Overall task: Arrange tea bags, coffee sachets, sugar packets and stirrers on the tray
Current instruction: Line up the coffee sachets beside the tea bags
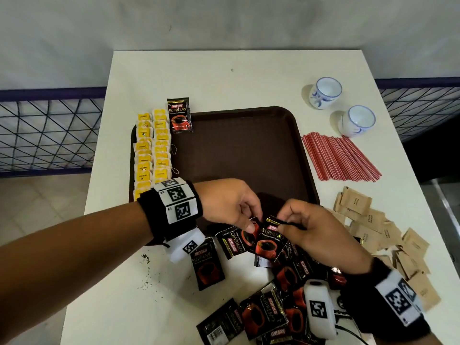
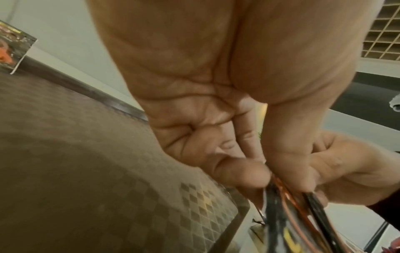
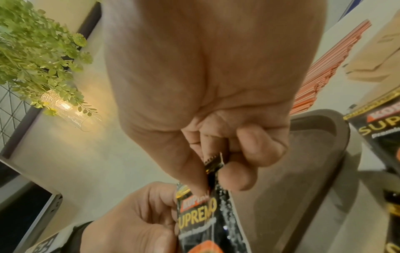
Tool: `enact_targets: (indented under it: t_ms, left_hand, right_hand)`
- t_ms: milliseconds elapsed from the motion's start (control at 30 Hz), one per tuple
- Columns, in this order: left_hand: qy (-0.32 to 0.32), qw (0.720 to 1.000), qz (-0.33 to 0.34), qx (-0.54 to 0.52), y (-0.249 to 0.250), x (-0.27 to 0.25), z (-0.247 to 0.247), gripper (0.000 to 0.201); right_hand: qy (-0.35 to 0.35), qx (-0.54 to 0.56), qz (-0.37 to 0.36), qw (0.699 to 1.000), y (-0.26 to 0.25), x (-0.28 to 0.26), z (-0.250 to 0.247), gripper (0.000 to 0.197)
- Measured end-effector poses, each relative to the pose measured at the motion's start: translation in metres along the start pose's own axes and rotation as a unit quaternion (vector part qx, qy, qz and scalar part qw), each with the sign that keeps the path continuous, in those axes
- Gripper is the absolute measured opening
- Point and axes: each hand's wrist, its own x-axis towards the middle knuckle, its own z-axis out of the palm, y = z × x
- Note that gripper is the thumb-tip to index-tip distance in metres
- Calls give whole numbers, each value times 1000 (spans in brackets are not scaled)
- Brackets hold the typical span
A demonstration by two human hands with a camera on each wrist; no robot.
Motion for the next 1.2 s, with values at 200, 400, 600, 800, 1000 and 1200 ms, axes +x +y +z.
enact_targets:
  t_ms: [200, 400, 600, 800, 1000, 1200]
  left_hand:
    - [124, 990, -22, -57, -11, -13, -18, 10]
    - [168, 961, -13, -221, -14, -18, -24, 55]
    - [228, 942, 15, -247, -15, -11, -10, 30]
    - [226, 969, 22, -94, -23, -13, -23, 59]
    - [152, 984, 65, -58, -5, -2, -40, 45]
    - [155, 985, 71, 11, -6, 7, -49, 20]
  right_hand:
    - [84, 19, -1, 996, 4, 4, -12, 22]
    - [-16, 46, 15, 999, 0, 13, 0, 15]
    - [44, 148, 25, 988, -8, 32, 15, 12]
    - [33, 67, -2, 997, -13, 36, 9, 11]
    - [-7, 7, -20, 1000, -19, 42, 9, 12]
    - [-6, 18, -46, 999, -11, 49, 10, 14]
